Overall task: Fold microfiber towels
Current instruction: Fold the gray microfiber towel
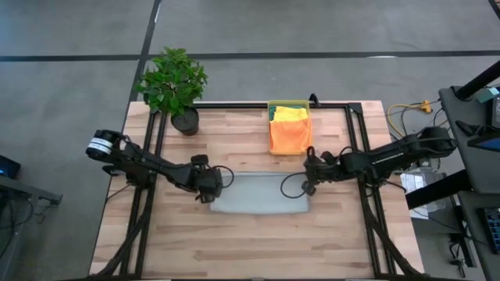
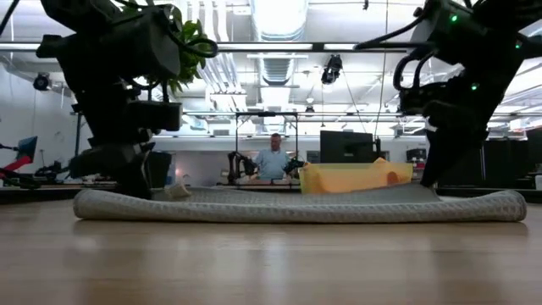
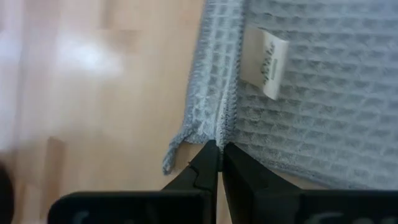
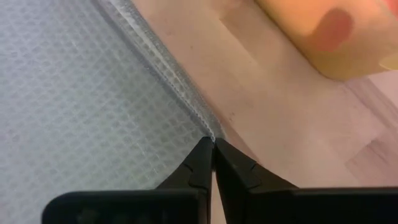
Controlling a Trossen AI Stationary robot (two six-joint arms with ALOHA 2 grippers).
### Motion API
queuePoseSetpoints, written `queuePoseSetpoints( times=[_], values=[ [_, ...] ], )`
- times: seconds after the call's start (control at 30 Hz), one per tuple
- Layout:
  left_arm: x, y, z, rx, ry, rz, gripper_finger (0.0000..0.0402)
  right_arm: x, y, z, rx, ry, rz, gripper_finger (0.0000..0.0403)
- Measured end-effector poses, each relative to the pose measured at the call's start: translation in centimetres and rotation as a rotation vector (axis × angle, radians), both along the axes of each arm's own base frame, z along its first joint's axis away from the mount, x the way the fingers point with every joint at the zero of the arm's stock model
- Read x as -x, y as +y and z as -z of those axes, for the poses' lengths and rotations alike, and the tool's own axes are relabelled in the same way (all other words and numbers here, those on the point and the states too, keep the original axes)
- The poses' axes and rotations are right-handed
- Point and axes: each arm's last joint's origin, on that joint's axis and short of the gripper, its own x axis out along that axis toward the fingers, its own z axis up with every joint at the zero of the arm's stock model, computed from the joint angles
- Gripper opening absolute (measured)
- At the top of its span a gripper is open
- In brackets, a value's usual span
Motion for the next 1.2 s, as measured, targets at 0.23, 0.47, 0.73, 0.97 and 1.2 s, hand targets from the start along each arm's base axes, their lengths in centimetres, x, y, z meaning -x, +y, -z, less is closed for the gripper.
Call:
queuePoseSetpoints(
  times=[0.23, 0.47, 0.73, 0.97, 1.2],
  values=[
    [-0.1, 0.6, -0.4, -0.052, -0.069, -0.092, 0.0037, -0.6, 0.0, 0.7, -0.016, -0.035, 0.122, 0.0061],
    [-0.4, 0.8, -2.4, 0.048, -0.232, -0.180, 0.0125, -0.8, -0.1, -1.5, -0.058, -0.219, 0.235, 0.0129],
    [-1.7, -0.4, -1.6, 0.406, -0.218, -0.033, 0.0039, -2.3, 1.1, -0.7, -0.233, -0.235, 0.141, 0.0069],
    [-2.3, -1.5, 0.0, 0.512, -0.138, -0.071, 0.0001, -4.3, 1.4, 1.3, -0.227, -0.147, 0.148, 0.0010],
    [-2.3, -4.7, -0.4, 0.624, -0.151, -0.122, 0.0000, -6.5, 1.4, 3.5, -0.229, -0.051, 0.134, 0.0008]
  ],
)
